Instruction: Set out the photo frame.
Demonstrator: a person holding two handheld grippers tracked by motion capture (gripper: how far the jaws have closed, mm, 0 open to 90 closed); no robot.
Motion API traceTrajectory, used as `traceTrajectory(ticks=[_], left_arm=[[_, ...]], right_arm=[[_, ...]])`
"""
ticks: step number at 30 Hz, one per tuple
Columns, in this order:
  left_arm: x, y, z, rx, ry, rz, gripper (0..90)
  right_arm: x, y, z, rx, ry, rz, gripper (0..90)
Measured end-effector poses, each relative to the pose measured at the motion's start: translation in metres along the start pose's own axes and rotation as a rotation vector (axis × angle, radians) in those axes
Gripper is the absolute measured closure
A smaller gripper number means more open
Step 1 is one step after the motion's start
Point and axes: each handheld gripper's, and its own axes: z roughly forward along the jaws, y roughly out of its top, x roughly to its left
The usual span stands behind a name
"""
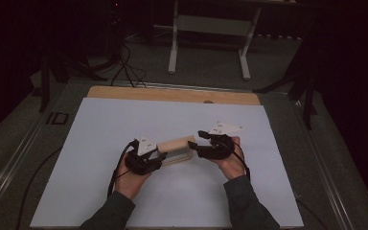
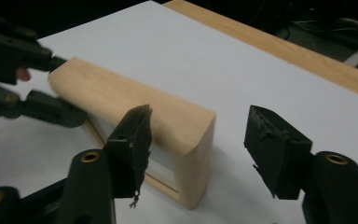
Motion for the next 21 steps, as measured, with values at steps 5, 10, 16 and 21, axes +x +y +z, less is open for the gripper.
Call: traceTrajectory(ticks=[5, 10, 16, 21], left_arm=[[0.000, 0.000, 0.000, 0.003, 0.000, 0.000, 57.4], [0.001, 0.000, 0.000, 0.003, 0.004, 0.004, 58.1], [0.003, 0.001, 0.001, 0.013, 0.001, 0.014, 58.5], [0.004, 0.003, 0.002, 0.017, -0.002, 0.027, 58.5]], right_arm=[[0.005, -0.003, 0.004, 0.026, 0.029, -0.046, 37.3], [0.005, -0.005, 0.013, 0.059, 0.046, -0.060, 34.0], [0.003, -0.008, 0.027, 0.085, 0.079, -0.057, 30.6], [0.000, -0.009, 0.035, 0.085, 0.087, -0.050, 30.3]])
